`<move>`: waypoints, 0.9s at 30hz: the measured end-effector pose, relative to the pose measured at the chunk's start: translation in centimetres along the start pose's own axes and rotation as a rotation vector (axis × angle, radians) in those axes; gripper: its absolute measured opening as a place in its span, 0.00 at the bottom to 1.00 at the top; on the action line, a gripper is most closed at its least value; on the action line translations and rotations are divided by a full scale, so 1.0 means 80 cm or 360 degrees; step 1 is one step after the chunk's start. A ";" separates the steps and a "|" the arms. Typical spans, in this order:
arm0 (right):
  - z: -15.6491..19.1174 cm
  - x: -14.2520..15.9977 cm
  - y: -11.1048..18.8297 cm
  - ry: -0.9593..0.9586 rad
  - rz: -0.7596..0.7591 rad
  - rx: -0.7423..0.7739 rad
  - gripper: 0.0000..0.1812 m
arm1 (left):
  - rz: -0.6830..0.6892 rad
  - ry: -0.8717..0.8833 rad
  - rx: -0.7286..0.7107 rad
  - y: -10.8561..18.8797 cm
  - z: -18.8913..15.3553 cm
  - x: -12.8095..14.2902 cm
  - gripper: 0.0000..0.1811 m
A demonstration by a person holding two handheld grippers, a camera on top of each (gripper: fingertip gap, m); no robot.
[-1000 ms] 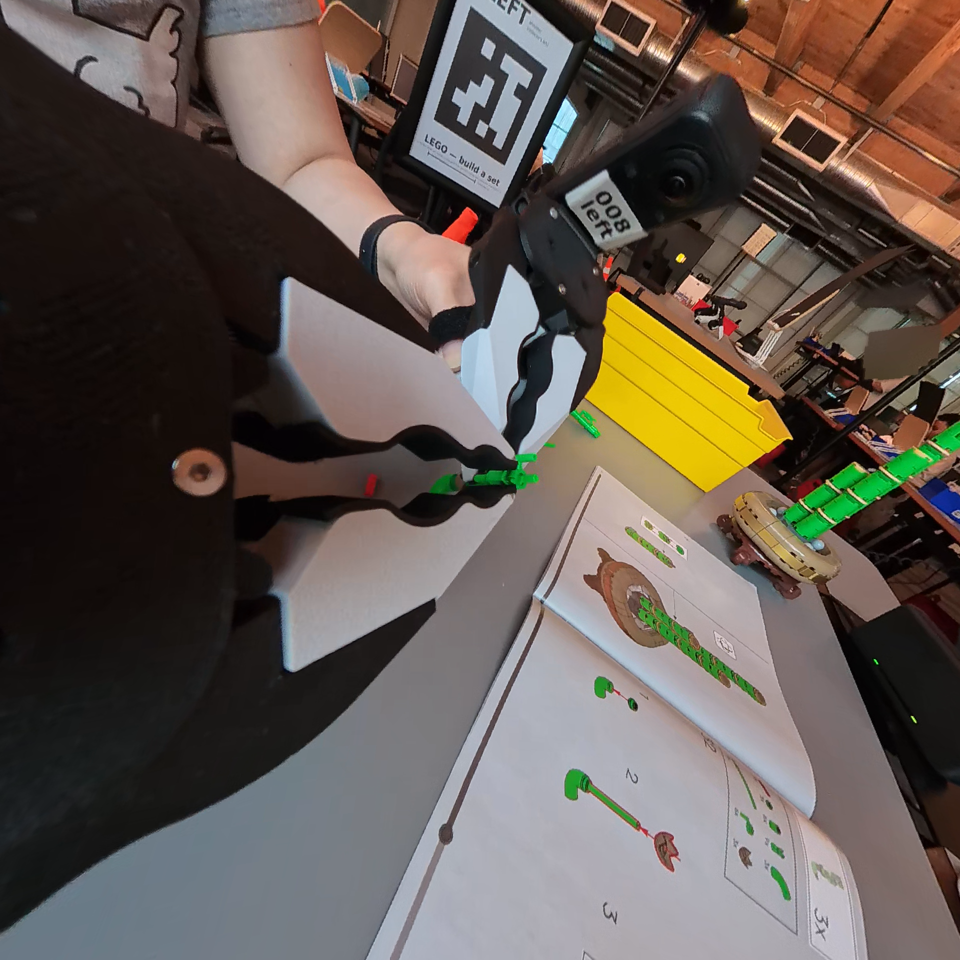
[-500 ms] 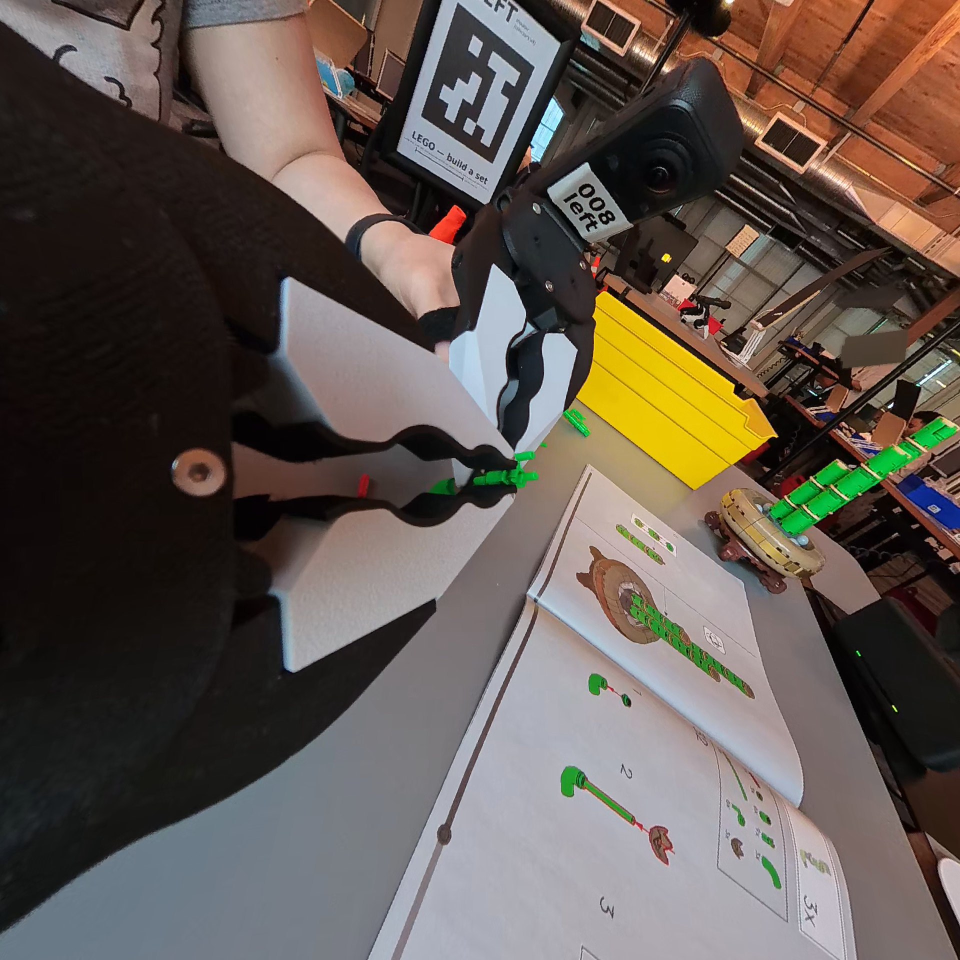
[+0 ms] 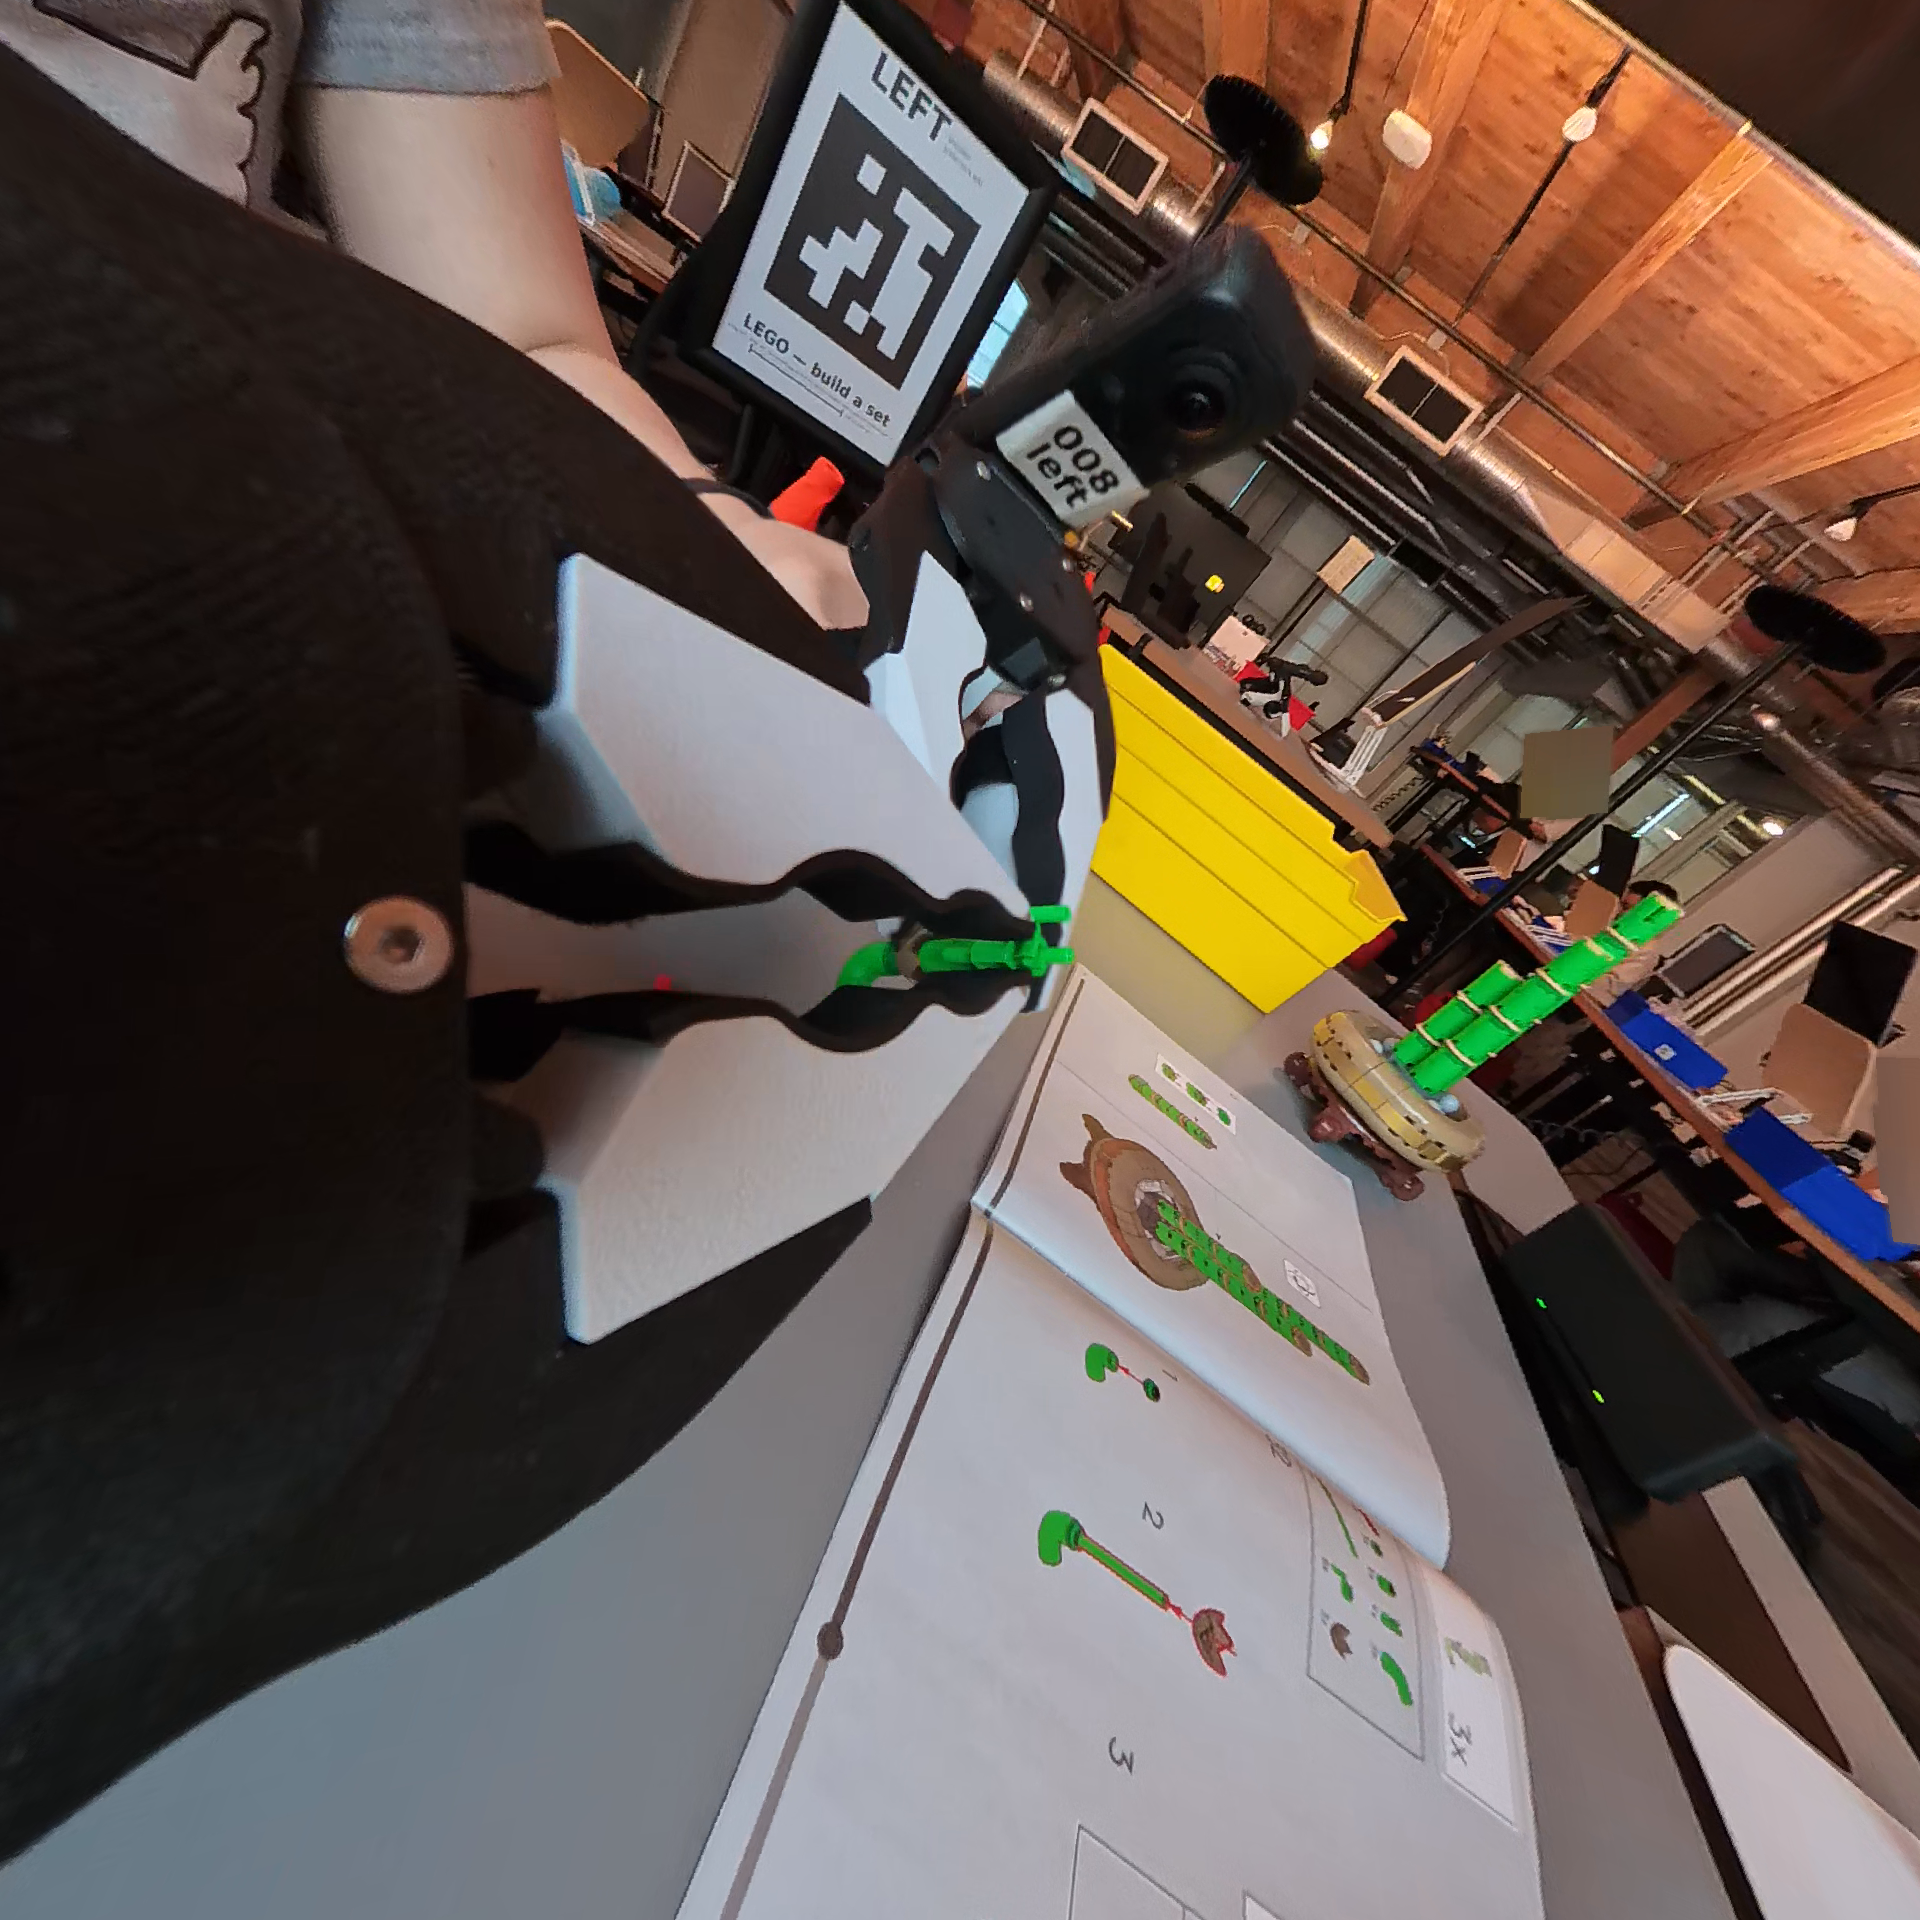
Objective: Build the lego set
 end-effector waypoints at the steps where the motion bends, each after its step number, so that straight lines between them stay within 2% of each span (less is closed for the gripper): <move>1: 0.000 -0.002 0.001 0.0000 -0.0014 -0.0002 0.02 | -0.0001 0.0032 0.0049 -0.001 -0.002 0.000 0.23; 4: 0.002 -0.002 0.003 -0.0009 -0.0027 -0.0020 0.02 | 0.0026 0.0057 0.0155 -0.005 -0.011 0.003 0.22; 12: 0.009 0.004 -0.005 0.0032 0.0016 -0.0040 0.02 | -0.0009 -0.0036 0.0120 -0.009 -0.021 0.002 0.13; 22: 0.010 0.003 -0.004 0.0049 0.0012 -0.0060 0.02 | -0.0068 0.0106 0.0219 -0.002 -0.017 -0.003 0.12; 27: 0.015 0.000 -0.001 0.0045 -0.0008 -0.0129 0.02 | -0.0153 0.0261 0.0399 0.005 -0.018 -0.011 0.12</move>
Point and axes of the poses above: each gripper's, where its closed fingertips meet, y back along the fingers, x out of its underside, z = x × y across the jaws, the point moved 4 cm from there along y, back along the fingers
